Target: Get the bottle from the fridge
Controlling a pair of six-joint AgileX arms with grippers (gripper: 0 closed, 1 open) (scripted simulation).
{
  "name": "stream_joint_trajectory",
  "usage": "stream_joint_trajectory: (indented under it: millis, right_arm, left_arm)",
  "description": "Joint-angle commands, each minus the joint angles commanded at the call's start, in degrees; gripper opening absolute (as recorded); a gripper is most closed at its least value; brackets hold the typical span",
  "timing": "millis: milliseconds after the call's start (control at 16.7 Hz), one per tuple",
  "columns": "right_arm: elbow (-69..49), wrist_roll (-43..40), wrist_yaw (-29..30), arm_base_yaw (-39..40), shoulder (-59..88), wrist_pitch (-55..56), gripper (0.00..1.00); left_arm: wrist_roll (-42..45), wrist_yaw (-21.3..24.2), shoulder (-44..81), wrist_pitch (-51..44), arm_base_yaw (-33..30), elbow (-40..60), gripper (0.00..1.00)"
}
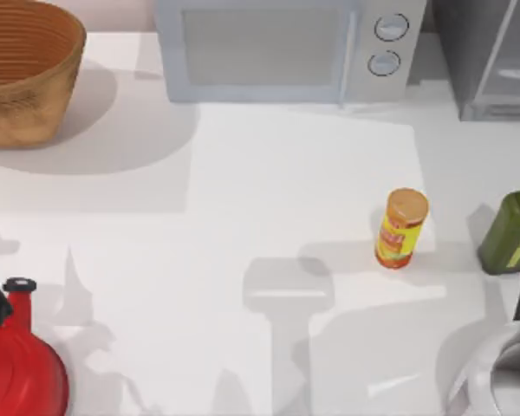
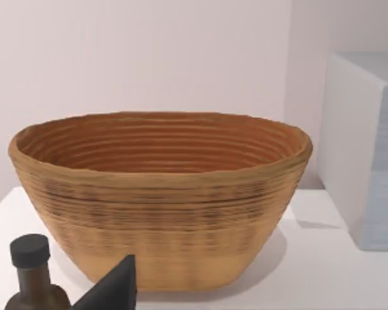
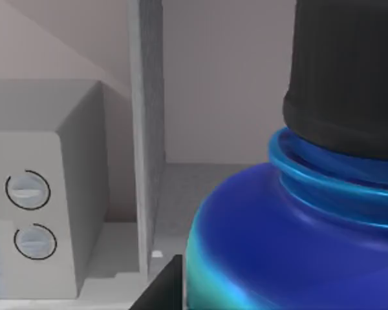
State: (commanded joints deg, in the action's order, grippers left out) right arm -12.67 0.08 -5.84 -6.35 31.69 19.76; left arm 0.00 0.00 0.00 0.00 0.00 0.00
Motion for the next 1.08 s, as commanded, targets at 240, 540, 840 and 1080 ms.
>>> stream_joint_trajectory:
  millis: [240,540,840,1080]
  right_arm:
    - [7.12,-0.04,3.30,3.54,-19.31,-11.16,0.00]
    - [12.38,-0.08,5.72,6.19,-31.11,-19.33,0.00]
    - [12.67,-0.08,5.84,6.35,-31.69,-19.75,0.00]
    - [11.31,0.90,5.25,5.87,-31.29,-19.78,0.00]
  left_arm:
    - [0.00,0.00,0.00,0.00,0.00,0.00,1.00]
    - [0.00,0.00,0.00,0.00,0.00,0.00,1.00]
    - [0.00,0.00,0.00,0.00,0.00,0.00,1.00]
    - [0.00,0.00,0.00,0.00,0.00,0.00,1.00]
